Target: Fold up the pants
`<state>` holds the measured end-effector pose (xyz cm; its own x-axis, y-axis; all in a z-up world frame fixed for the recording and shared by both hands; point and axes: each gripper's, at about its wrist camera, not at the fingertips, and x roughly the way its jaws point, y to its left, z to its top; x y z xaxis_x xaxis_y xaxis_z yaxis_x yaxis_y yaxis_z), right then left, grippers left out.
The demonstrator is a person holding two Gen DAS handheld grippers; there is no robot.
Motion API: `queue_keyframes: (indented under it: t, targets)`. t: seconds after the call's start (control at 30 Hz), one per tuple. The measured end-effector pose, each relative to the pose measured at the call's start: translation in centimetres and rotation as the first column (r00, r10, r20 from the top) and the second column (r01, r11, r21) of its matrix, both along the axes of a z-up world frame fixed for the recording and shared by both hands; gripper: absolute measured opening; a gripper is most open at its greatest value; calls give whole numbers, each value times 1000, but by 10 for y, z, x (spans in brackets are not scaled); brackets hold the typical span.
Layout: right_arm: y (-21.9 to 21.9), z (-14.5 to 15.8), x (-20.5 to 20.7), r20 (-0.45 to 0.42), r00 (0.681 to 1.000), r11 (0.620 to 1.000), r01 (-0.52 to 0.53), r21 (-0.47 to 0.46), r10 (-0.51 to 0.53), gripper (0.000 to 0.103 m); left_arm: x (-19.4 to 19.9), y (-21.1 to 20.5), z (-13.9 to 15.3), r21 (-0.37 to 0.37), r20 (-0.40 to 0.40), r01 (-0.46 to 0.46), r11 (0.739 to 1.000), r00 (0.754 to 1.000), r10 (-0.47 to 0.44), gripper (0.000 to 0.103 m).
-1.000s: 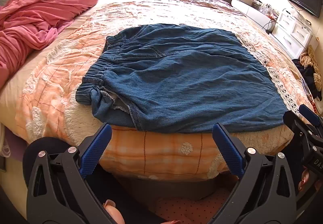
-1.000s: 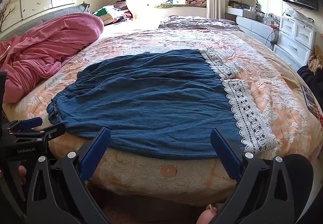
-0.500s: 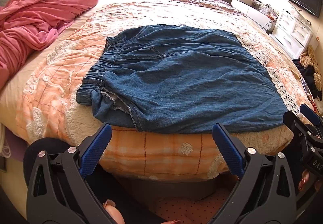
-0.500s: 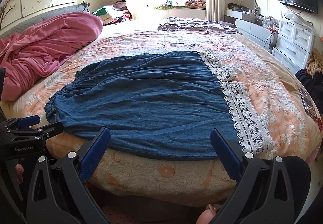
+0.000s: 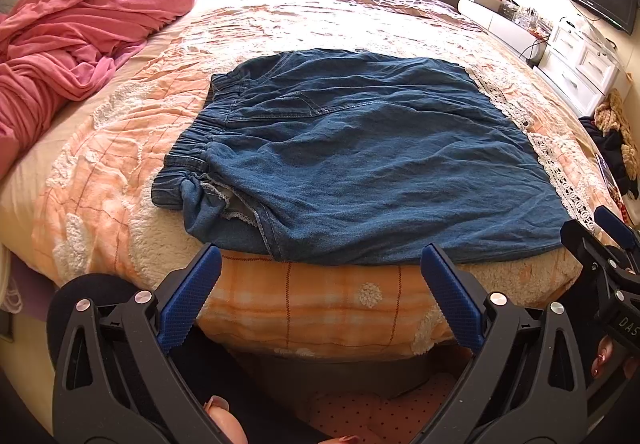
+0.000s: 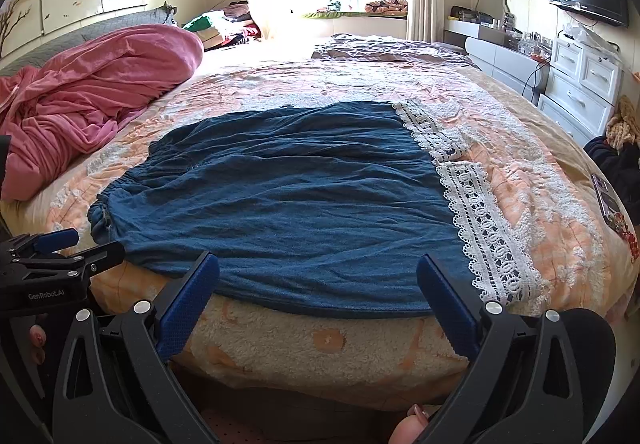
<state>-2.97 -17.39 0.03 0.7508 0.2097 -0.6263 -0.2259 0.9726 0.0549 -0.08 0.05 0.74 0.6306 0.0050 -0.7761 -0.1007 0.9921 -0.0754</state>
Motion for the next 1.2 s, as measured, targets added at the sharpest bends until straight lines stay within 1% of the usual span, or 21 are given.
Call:
queue_keyframes:
  t: [0.37,0.57,0.73,0.93,1.03,1.1,1.2]
  targets:
    - [3,0,2,2,1000,1000,-5,-3,5,99,0,0,0,-2,1,3,1000,1000,-3,94]
    - [6,0,6,-5,1000,1000,-5,0,5,99,7,-2,-1,-2,4,13,1000,1000,-13,94]
    - [12,-3,15,-17,1000,1000,-19,-2,19,99,16,1,-1,-16,14,19,1000,1000,-19,94]
    - [17,-6,36,-40,998,999,-40,14,41,99,32,13,0,-41,21,11,999,1000,-11,94]
    - [18,-4,48,-44,998,998,-50,27,51,99,41,19,2,-30,22,9,999,1000,-9,94]
    - [21,-2,61,-59,995,996,-79,36,81,99,47,24,3,-24,22,3,1000,1000,-3,94]
    - [24,3,81,-77,991,993,-104,54,108,99,63,41,6,-26,16,-9,1000,1000,9,94]
